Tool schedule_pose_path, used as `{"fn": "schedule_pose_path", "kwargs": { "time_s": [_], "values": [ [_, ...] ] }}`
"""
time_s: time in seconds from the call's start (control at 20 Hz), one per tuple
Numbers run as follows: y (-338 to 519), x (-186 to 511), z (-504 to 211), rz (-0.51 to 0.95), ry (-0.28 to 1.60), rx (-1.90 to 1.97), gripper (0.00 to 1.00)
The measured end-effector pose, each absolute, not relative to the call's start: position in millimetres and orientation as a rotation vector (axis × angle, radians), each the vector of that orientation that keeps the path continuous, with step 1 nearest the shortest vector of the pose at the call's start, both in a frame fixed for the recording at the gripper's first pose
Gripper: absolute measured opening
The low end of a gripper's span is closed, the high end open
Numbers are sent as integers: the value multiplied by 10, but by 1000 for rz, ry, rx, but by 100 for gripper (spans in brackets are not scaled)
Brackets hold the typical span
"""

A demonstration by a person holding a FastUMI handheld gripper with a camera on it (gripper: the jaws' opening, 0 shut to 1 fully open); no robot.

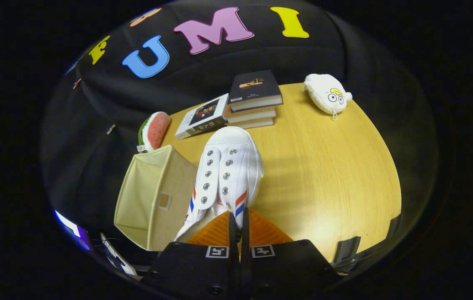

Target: Open the storage box then place both shoes into the box .Put the left shoe in first, then the right shoe, with the right side of both shoes facing outward in a uniform manner.

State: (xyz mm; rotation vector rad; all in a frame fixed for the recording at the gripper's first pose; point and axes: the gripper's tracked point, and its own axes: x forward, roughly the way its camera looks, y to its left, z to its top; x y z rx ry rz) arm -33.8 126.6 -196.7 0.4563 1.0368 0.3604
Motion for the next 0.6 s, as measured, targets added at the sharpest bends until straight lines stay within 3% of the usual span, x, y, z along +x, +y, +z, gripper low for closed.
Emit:
{"fn": "schedule_pose_path", "kwargs": {
  "time_s": [0.3, 0.6],
  "values": [
    [1998, -266, -1424, 446, 1066, 467, 5],
    [2695, -437, -1329, 493, 1139, 440, 5]
  ]
}}
